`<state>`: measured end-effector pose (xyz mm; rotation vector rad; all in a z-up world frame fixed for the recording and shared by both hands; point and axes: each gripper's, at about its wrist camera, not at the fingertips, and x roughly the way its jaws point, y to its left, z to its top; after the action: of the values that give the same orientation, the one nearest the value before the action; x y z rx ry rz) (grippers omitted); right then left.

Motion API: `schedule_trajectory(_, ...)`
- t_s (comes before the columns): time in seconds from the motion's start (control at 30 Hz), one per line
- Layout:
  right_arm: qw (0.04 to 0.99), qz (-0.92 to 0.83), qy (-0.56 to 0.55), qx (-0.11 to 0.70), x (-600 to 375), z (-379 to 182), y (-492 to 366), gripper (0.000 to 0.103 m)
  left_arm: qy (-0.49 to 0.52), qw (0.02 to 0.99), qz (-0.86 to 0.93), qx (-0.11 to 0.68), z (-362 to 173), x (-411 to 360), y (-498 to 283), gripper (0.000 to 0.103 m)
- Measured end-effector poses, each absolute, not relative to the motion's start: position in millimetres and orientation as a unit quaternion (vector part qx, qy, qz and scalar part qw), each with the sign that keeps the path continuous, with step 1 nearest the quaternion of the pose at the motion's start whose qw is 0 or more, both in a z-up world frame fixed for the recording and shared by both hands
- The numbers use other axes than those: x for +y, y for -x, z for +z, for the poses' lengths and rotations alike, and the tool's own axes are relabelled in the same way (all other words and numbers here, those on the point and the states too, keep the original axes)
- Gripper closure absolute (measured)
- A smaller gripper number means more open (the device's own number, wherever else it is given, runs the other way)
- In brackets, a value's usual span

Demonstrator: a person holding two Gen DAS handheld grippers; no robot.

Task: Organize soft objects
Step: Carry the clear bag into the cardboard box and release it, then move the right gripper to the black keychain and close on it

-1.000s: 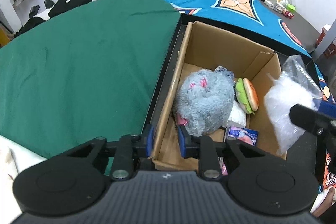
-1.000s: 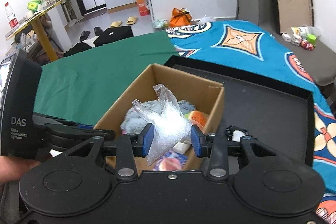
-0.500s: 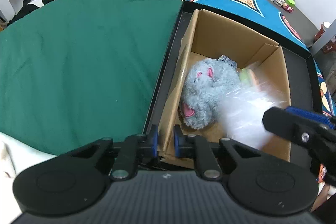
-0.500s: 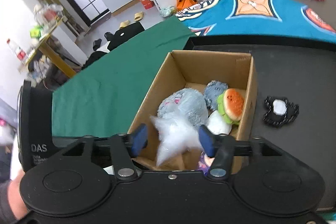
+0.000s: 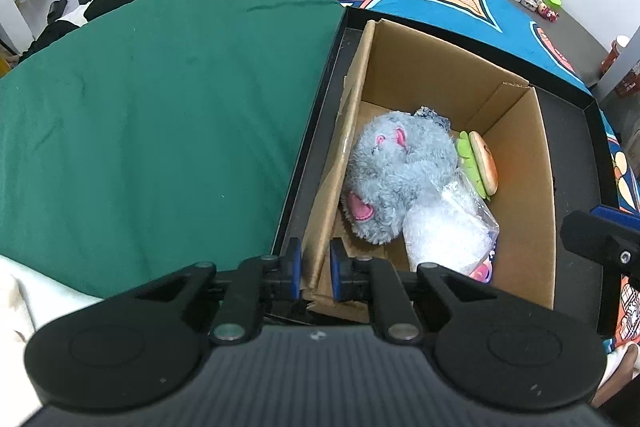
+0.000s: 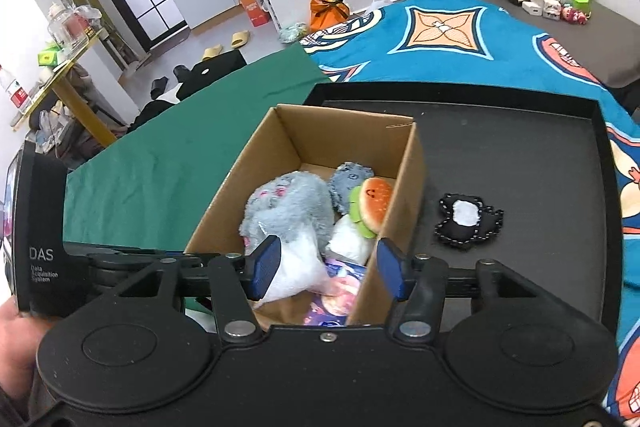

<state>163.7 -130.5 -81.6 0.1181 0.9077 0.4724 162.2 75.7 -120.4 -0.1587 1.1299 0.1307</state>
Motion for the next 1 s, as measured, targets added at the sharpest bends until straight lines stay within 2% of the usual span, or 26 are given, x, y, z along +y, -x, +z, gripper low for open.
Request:
schedule_trajectory(0.4, 0.882, 0.207, -0.058, 0.419, -159, -84, -163, 0.048, 0.038, 0.846, 0.068, 0.527, -115, 61, -161, 0.085)
schedule_trajectory(0.5, 0.885, 0.204, -0.051, 0.415, -165, -84, -165, 0.043, 0.03, 0.849, 0.072, 0.523, -113, 57, -160, 0.083)
schedule_trajectory(0.63, 0.893, 0.191, -0.043, 0.406, -173, -87, -166, 0.026, 0.023, 0.85, 0.072, 0.521, -110, 54, -161, 0.075)
schedule_trajectory(0.7, 0.898, 0.178, -0.039, 0.401, -177, -89, -166, 0.024, 0.021, 0.849, 0.076, 0.522, -109, 54, -162, 0.067)
schedule_trajectory(0.87, 0.898, 0.171, -0.049, 0.402, -190, -101, -172, 0.018, -0.002, 0.847, 0.092, 0.523, -109, 48, -163, 0.063)
schedule_trajectory(1.0, 0.899, 0.166, -0.046, 0.404, -195, -111, -176, 0.016, -0.016, 0.848, 0.091, 0.521, -108, 44, -163, 0.053)
